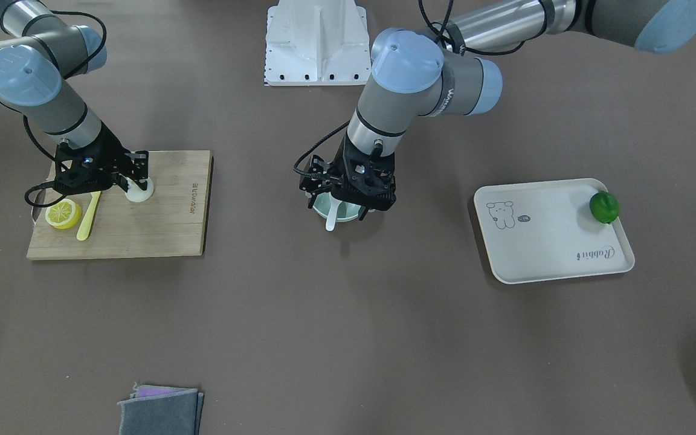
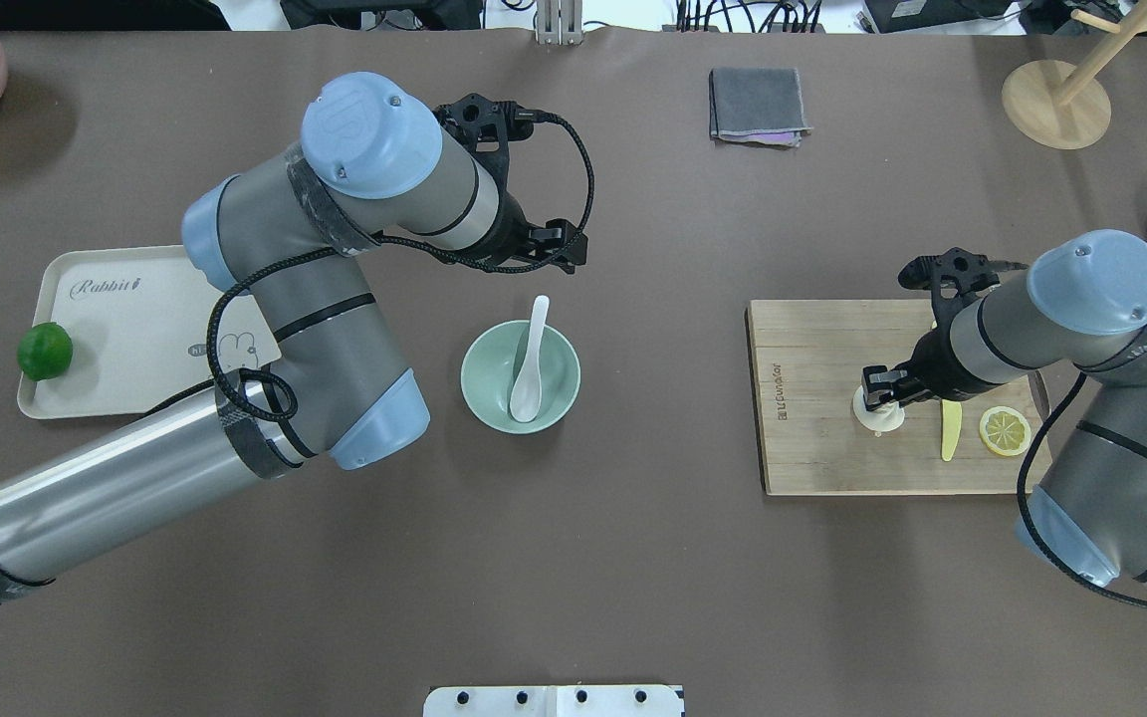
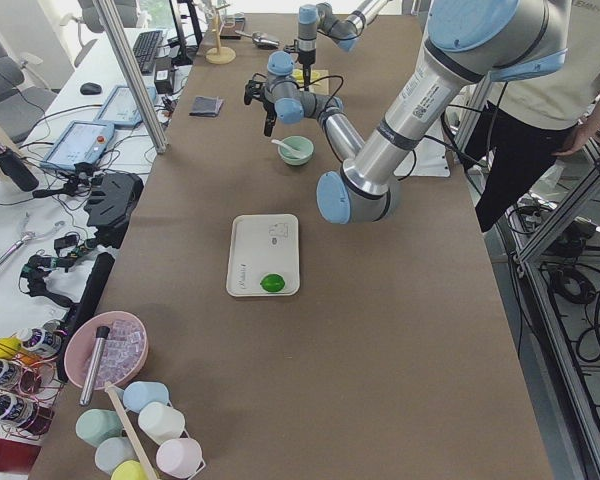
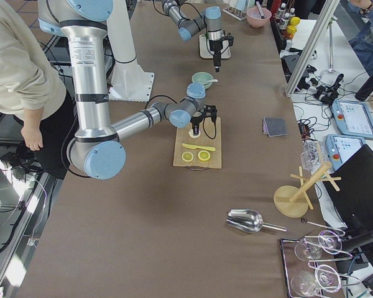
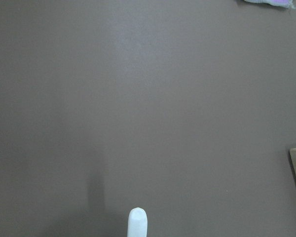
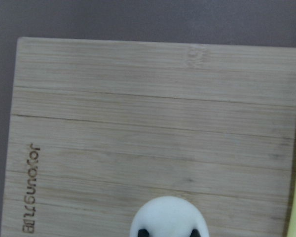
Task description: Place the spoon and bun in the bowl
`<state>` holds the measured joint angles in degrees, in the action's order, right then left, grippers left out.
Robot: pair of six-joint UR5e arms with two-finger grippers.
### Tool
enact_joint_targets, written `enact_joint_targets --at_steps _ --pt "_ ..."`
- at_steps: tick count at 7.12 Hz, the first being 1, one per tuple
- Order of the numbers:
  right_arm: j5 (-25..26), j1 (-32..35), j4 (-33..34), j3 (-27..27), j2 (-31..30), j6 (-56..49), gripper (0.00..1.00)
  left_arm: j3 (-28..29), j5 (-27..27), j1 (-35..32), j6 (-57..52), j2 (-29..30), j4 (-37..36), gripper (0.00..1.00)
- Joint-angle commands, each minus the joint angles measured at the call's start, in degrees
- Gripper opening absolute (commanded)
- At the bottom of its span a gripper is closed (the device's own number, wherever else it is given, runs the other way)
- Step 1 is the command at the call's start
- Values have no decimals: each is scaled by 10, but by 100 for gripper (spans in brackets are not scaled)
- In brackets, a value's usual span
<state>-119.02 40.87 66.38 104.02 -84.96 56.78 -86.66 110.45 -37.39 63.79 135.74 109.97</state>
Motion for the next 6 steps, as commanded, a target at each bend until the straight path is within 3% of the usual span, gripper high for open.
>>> enact_joint_targets --at_steps 1,2,4,5,6 --pt "-17 3 1 2 5 0 0 -4 25 -29 -4 0 -10 97" --pt "-17 4 21 2 32 0 0 -7 56 -56 -9 -3 -14 97" --pt "-12 11 154 3 164 22 0 -74 140 -134 -115 -94 -18 97" --pt "-12 11 181 3 221 57 0 -92 187 -174 -167 -136 -21 97" --pt "-10 -1 181 0 263 129 0 -98 198 -187 -202 -164 -19 97"
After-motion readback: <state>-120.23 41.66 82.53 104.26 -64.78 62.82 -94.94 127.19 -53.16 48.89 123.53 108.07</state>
